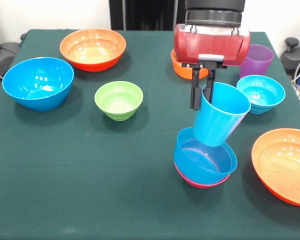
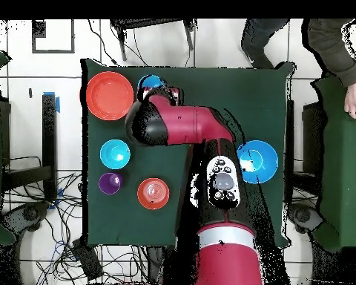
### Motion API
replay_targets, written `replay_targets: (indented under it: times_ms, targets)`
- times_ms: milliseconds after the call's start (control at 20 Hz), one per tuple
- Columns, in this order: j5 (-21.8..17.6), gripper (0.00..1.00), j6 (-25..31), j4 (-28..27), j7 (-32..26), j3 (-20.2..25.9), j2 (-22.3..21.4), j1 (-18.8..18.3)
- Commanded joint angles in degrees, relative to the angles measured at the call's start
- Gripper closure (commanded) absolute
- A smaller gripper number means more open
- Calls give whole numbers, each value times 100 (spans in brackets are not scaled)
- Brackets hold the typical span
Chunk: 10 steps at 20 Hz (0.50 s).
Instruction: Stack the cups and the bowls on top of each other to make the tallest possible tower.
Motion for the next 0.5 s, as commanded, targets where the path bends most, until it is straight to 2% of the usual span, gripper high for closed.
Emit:
replay_targets:
  times_ms: [50, 500]
  targets:
    - [-317, 100, -17, -162, 230, 262, 378, 141]
    - [-325, 100, -6, -159, 196, 263, 366, 129]
